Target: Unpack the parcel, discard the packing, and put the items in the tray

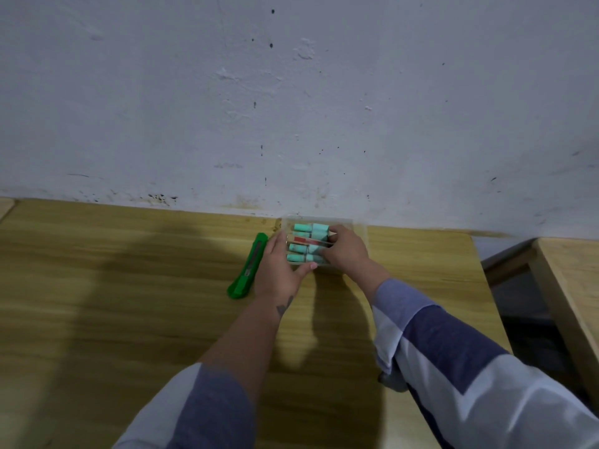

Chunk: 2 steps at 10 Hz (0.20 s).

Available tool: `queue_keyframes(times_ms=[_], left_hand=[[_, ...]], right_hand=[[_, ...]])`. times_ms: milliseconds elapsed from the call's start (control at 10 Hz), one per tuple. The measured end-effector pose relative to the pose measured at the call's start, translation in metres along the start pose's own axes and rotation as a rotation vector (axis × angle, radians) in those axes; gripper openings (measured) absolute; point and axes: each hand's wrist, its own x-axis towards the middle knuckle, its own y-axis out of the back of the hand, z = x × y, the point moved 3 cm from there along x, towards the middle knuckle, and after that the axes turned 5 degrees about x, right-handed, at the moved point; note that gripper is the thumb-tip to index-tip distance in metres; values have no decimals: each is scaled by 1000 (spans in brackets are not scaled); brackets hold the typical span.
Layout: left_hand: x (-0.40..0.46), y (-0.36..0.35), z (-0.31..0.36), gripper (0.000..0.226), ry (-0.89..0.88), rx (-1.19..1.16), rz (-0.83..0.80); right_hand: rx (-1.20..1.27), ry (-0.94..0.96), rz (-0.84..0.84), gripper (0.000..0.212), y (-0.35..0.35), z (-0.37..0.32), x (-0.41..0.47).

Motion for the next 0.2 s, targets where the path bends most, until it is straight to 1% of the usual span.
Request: queue_keyframes(times_ms=[100,200], left_hand=[[-3,7,4,79,-55,-84,-47],[-9,16,0,72,-135,-87,-45]], right_hand=[[-54,40,-32,49,3,-1,-7],[-121,170,46,49,7,-6,-20]])
